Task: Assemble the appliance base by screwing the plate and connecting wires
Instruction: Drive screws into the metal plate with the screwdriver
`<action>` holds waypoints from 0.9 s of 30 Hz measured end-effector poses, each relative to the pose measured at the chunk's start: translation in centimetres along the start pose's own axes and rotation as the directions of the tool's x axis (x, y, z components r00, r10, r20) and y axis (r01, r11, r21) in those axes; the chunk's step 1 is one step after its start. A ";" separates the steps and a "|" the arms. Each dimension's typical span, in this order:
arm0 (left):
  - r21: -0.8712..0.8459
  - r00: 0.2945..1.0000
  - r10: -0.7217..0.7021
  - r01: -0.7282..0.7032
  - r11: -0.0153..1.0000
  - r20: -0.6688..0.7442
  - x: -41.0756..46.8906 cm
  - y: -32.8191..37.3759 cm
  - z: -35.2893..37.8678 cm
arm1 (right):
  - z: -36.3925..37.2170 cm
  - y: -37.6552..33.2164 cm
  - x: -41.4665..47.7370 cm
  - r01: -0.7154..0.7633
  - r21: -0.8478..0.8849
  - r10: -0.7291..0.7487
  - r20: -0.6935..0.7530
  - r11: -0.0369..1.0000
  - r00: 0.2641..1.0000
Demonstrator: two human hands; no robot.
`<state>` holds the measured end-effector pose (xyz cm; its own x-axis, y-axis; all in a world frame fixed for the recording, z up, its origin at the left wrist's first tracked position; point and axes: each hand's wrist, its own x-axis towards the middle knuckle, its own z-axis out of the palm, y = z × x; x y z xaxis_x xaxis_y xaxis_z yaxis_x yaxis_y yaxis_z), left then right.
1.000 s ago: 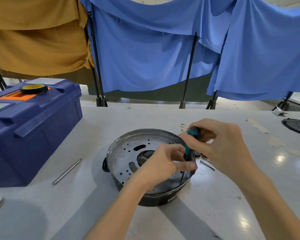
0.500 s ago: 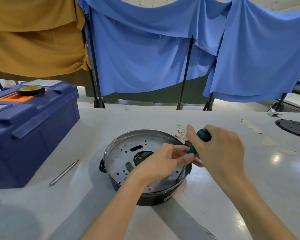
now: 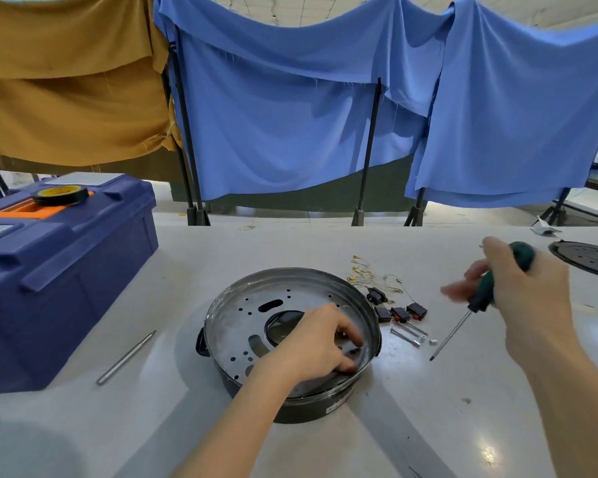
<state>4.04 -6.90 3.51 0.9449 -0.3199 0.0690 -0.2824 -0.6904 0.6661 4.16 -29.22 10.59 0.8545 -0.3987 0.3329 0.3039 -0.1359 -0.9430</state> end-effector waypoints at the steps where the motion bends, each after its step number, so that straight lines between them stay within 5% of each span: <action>1: 0.011 1.000 -0.003 0.003 1.000 -0.005 0.1 0.0 -0.1 | 0.2 0.4 0.0 -0.019 -0.052 0.023 0.064 0.998 0.998; 7: 0.043 0.976 -0.135 0.145 0.989 -0.172 -0.4 -0.8 -0.8 | 3.9 3.7 -2.8 -0.055 -0.455 0.286 0.457 0.889 0.842; 16: -0.020 0.958 -0.257 0.257 0.966 -0.125 -1.3 -1.7 -1.6 | 5.6 4.7 -3.9 -0.018 -0.536 0.341 0.511 0.844 0.789; 21: -0.090 0.977 -0.212 0.212 0.973 0.013 -2.1 -1.3 -2.0 | 3.6 4.3 -4.0 -0.037 -0.587 0.459 0.591 0.809 0.663; 27: -0.030 0.978 -0.154 0.160 0.987 0.139 -2.9 -0.8 -2.8 | 4.3 4.4 -2.7 0.035 -0.544 0.299 0.512 0.838 0.805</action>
<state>1.95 -3.58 4.80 0.9450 -0.2963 -0.1382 -0.1225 -0.7128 0.6906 5.05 -24.81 5.56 0.9947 0.1022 -0.0114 0.0549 -0.6214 -0.7815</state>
